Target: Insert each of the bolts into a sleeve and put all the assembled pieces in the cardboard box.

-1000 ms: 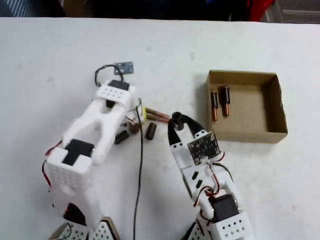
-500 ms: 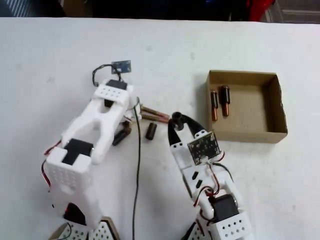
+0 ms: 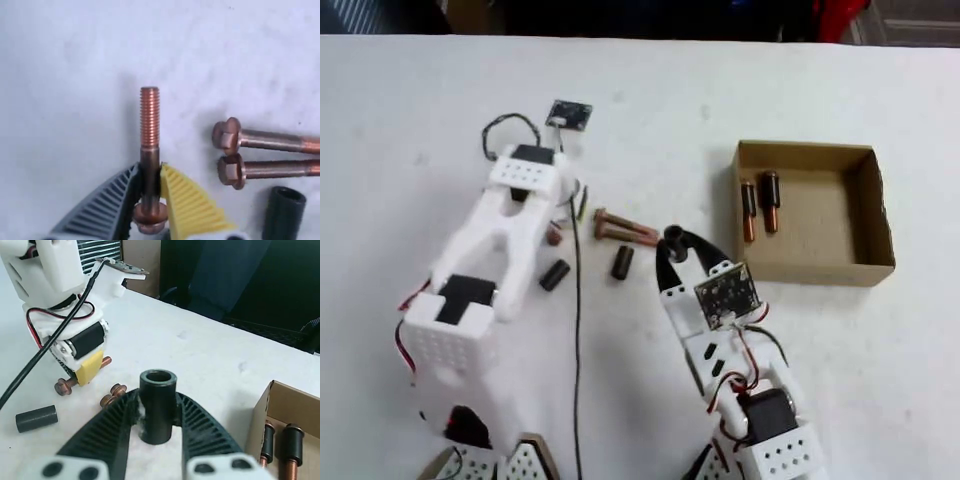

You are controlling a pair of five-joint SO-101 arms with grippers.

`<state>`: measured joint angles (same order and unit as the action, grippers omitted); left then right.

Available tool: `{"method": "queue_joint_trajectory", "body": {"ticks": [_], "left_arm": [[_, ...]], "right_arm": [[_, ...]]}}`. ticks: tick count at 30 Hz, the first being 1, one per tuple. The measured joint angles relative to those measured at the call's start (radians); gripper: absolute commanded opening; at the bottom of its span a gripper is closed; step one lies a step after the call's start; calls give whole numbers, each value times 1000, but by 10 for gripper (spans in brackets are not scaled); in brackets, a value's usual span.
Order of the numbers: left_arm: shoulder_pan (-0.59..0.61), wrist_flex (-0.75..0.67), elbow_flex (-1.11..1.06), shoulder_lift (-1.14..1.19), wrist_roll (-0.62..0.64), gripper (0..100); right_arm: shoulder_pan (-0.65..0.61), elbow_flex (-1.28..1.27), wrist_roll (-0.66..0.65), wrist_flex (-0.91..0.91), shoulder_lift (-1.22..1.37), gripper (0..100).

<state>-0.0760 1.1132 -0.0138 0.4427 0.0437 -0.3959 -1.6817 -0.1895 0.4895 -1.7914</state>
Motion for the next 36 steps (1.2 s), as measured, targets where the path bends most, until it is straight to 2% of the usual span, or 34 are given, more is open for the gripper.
{"method": "queue_joint_trajectory", "body": {"ticks": [3, 8, 19, 30, 36], "left_arm": [[29, 0, 0, 0, -127, 34], [78, 18, 0, -23, -258, 33], [117, 264, 0, -342, -422, 34], [302, 505, 0, -434, -724, 31], [365, 575, 0, -537, -756, 31]], "right_arm": [[0, 0, 0, 0, 0, 16], [0, 0, 0, 0, 0, 16], [0, 0, 0, 0, 0, 16], [0, 0, 0, 0, 0, 16], [0, 0, 0, 0, 0, 16]]}}
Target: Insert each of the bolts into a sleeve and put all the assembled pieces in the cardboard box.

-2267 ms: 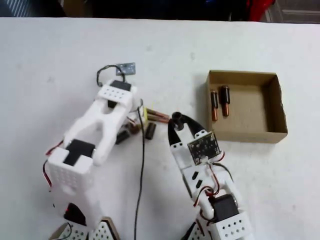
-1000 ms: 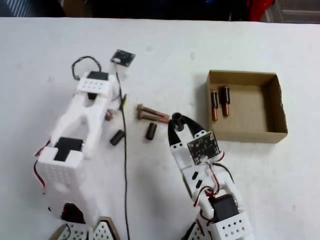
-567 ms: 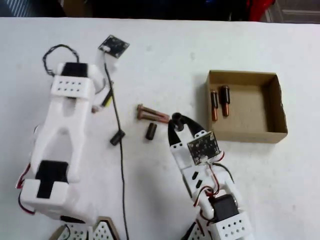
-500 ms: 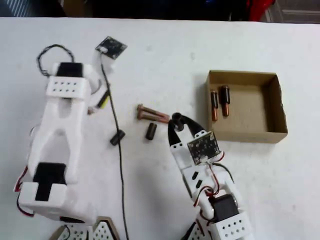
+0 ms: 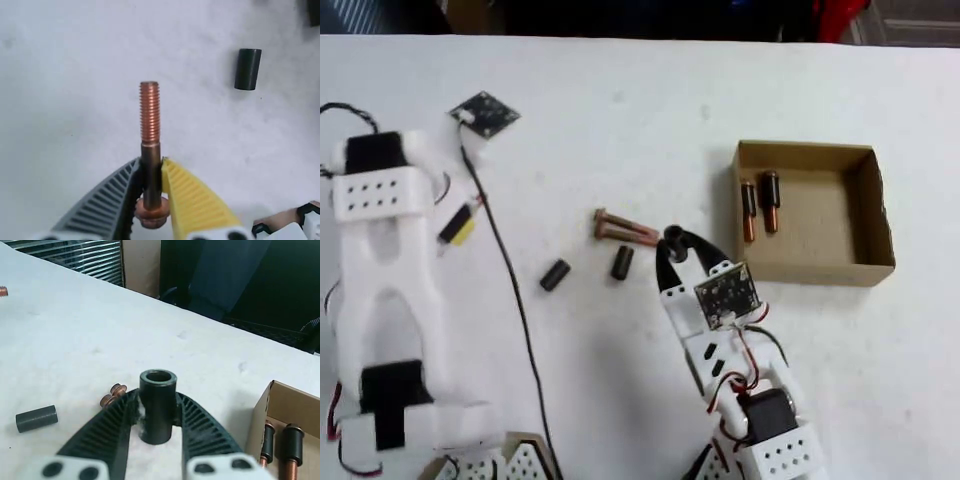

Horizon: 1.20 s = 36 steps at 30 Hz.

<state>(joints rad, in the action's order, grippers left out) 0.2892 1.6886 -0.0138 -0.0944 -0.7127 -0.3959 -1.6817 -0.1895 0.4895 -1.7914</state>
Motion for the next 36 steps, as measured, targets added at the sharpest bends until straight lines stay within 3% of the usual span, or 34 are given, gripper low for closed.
{"method": "queue_joint_trajectory", "body": {"ticks": [7, 15, 23, 31, 36], "left_arm": [[-2, -11, -146, -230, -3, 34], [-2, -264, -503, -454, -6, 34], [-2, -534, -770, -471, -193, 31], [-2, -565, -802, -466, -269, 31], [-2, -580, -792, -327, -270, 34]], "right_arm": [[0, 0, 0, 0, 0, 16], [0, 0, 0, 0, 0, 16], [0, 0, 0, 0, 0, 16], [0, 0, 0, 14, 0, 16], [0, 0, 0, 18, 0, 16]]}}
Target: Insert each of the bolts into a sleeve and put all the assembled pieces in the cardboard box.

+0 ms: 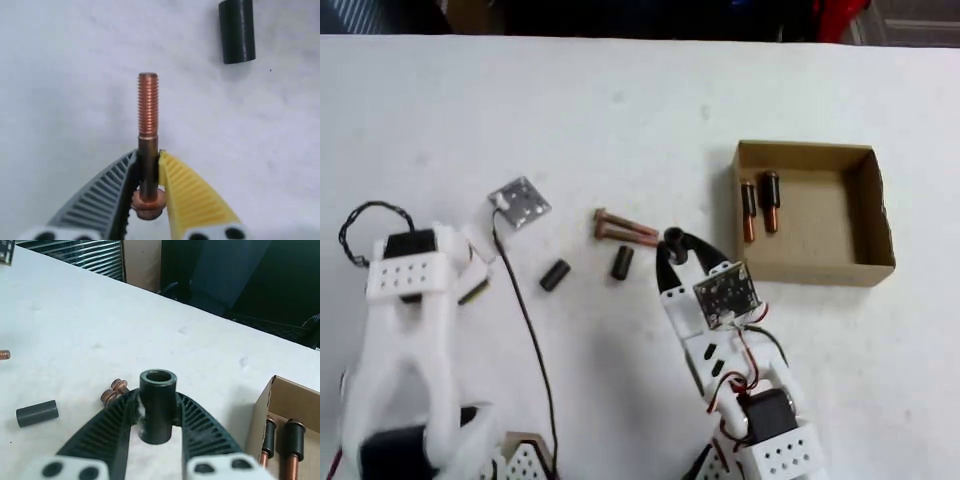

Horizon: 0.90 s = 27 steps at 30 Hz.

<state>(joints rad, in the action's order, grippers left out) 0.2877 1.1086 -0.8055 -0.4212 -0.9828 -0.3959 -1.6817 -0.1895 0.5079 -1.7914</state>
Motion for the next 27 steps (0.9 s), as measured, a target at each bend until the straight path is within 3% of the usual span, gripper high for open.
{"method": "queue_joint_trajectory", "body": {"ticks": [27], "left_arm": [[-84, -8, 338, 546, -58, 34]], "right_arm": [[0, 0, 0, 3, 0, 17]]}}
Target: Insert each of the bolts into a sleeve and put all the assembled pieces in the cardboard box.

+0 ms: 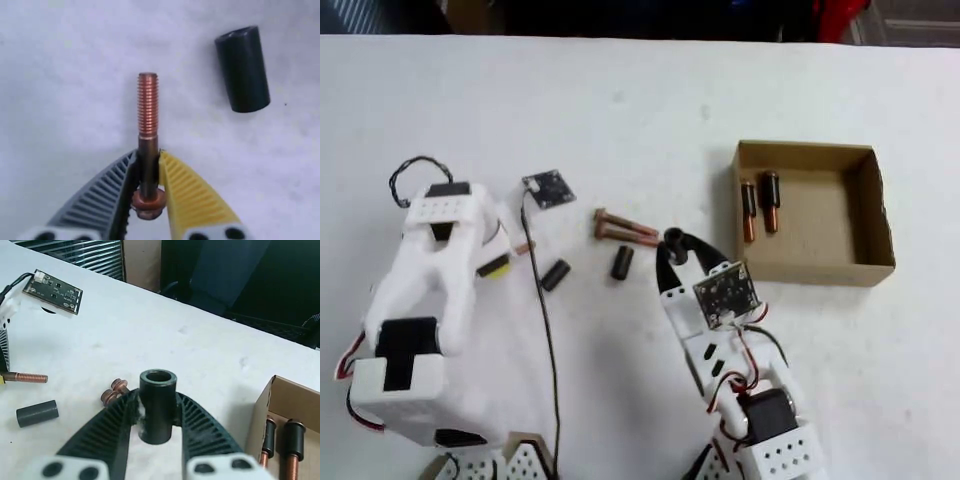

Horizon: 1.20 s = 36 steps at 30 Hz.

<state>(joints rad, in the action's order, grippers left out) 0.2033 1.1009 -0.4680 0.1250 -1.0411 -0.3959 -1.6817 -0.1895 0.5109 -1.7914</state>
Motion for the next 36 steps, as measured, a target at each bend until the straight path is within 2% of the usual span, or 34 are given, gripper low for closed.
{"method": "queue_joint_trajectory", "body": {"ticks": [7, 12, 19, 24, 31, 36], "left_arm": [[0, 0, 2, 0, -8, 34], [0, 0, 2, 0, -132, 34], [-8, -3, -15, 0, -170, 34], [-8, -3, -29, 0, -282, 36], [-8, -2, -37, 0, -331, 126], [-8, -2, -37, 0, -334, 132]], "right_arm": [[0, 0, 0, 0, 0, 17], [0, 0, 0, 0, 0, 17], [0, 0, 0, 0, 0, 17], [0, 0, 0, 0, 0, 17], [0, 0, 0, 0, 0, 17], [0, 0, 0, 0, 0, 17]]}}
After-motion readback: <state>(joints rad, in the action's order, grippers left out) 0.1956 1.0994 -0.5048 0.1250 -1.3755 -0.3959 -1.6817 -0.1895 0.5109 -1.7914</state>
